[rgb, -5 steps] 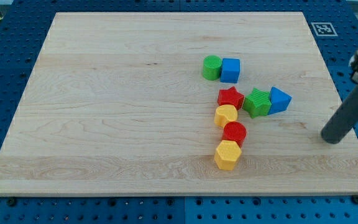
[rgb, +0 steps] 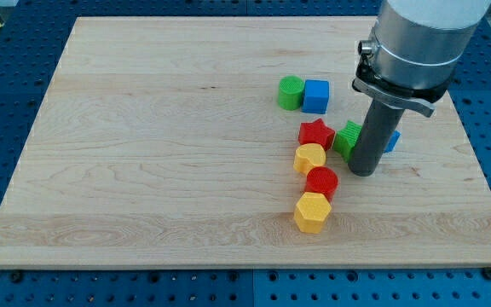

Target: Push the green star slightly upwards of the board

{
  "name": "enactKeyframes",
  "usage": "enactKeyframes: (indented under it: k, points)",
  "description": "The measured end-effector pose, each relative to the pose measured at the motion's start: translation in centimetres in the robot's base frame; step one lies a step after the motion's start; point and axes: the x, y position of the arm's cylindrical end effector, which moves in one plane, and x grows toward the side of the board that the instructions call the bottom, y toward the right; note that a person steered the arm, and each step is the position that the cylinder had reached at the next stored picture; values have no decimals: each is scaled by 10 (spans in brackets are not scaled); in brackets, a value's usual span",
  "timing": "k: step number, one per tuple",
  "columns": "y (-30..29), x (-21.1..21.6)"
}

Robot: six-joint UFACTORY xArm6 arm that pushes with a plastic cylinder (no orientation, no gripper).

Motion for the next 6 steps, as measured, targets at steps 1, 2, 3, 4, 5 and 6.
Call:
enactKeyframes:
  k: [1,2,3,4,5,6]
  points:
    - [0,0]
    - [0,0]
    - [0,-3]
    - [0,-3]
    - [1,4]
    - [28,18]
